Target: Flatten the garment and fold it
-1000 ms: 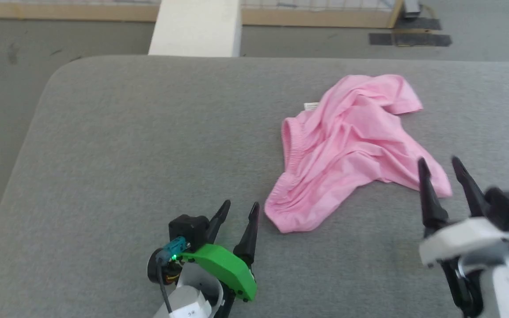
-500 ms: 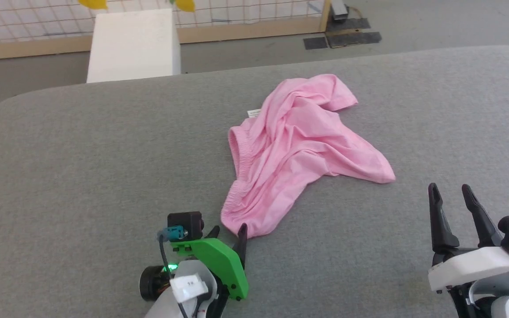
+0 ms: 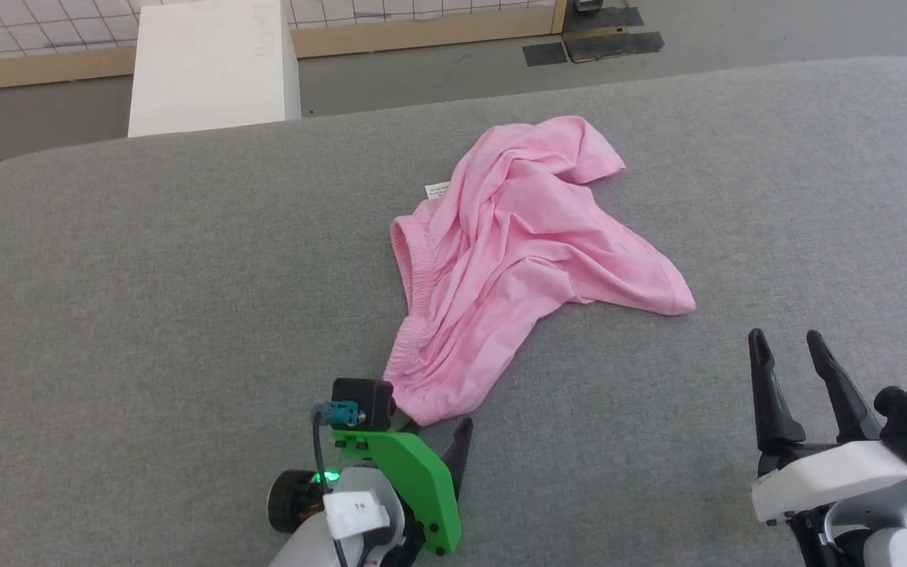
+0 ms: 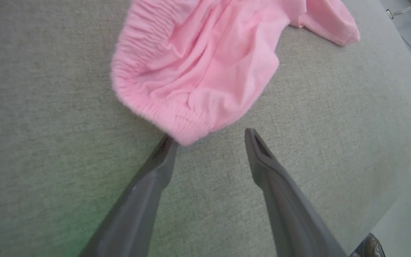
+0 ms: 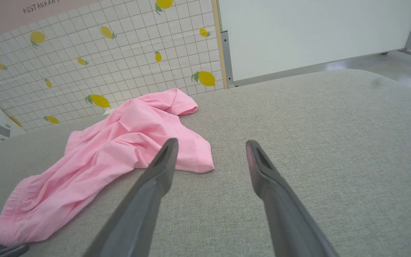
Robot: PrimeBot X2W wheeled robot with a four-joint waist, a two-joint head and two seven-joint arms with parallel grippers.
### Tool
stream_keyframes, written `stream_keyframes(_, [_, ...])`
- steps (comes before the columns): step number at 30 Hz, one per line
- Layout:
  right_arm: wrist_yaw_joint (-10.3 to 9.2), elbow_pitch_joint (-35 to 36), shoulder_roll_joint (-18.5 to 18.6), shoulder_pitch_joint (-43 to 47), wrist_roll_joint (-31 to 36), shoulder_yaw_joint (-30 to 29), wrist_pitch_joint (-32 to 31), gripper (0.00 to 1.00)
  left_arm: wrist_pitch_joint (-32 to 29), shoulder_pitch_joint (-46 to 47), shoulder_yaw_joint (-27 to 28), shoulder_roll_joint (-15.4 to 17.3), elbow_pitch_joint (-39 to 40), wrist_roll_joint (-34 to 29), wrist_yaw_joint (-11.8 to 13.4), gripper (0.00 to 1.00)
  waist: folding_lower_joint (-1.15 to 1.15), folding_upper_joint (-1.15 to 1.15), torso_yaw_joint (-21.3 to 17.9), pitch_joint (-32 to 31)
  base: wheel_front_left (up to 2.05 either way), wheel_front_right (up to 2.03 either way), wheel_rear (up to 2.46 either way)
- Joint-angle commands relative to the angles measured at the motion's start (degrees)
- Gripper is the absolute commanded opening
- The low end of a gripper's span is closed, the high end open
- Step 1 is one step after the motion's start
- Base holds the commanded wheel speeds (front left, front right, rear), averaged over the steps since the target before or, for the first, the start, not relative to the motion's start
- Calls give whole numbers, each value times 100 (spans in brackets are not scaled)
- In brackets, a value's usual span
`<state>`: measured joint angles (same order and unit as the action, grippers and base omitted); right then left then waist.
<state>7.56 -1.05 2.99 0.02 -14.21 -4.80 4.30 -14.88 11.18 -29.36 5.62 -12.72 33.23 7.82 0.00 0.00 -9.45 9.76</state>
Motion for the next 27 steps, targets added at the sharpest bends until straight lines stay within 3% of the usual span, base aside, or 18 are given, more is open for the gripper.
stream_keyframes(1, [-8, -24, -11, -61, -46, 22, 24, 100, 61, -4, -26, 56, -35, -78, -66, 100, 0, 0, 3, 12, 0, 0, 0])
stream_keyframes(3, [-8, -38, -11, -80, -45, 37, 23, 100, 149, 39, -34, 51, -118, -85, -112, 100, 0, 0, 0, 18, 0, 0, 0])
stream_keyframes(4, [-8, -45, -11, -89, -45, 45, 22, 100, 210, 77, -52, 66, -168, -126, -137, 85, 0, 0, -4, 20, 0, 0, 0])
stream_keyframes(5, [-8, -49, -11, -94, -46, 50, 24, 100, 270, 100, -50, 62, -204, -129, -162, 46, 0, 0, -7, 20, 0, 0, 0])
stream_keyframes(8, [-8, -57, -11, -101, -51, 57, 21, 100, 501, 177, -66, 41, -303, -137, -286, 0, 0, 0, -12, 21, 0, 0, 0])
stream_keyframes(15, [-8, -52, -11, -80, -74, 19, 22, 100, 1050, 288, 9, 32, -425, -173, -391, 0, 0, 0, 70, 46, 0, 0, 0])
stream_keyframes(26, [-8, -41, -11, -41, -65, -39, -42, 100, 1138, -260, 449, 602, 195, -122, 4, 0, 0, 0, 426, 100, 0, 0, 0])
stream_keyframes(27, [-8, -40, -11, -46, -66, -32, -49, 100, 1124, -281, 432, 608, 245, -125, 5, 6, 0, 0, 447, 106, 0, 0, 0])
